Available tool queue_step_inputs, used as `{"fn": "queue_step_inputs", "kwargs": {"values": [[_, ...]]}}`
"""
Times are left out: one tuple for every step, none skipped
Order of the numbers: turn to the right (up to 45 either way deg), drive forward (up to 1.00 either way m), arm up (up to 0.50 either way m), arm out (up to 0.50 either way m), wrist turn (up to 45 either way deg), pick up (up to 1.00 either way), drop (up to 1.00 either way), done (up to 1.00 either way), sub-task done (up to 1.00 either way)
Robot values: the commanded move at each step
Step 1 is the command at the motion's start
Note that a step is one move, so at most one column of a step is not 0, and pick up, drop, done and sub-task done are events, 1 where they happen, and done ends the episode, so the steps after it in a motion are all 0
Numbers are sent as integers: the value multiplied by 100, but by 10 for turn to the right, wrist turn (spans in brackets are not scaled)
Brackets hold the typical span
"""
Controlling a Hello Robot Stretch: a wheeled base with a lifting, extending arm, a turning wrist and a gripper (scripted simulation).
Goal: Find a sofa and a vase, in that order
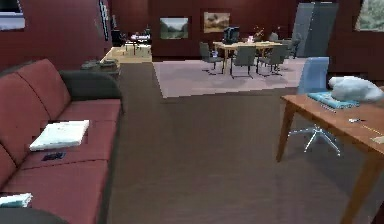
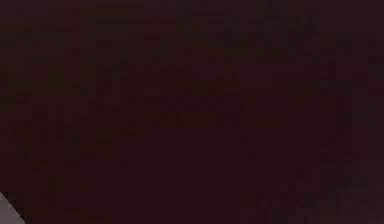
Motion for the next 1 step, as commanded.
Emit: {"fn": "queue_step_inputs", "kwargs": {"values": [[-360, 0, 0, 0, 0, 0, 0, 0, 0]]}}
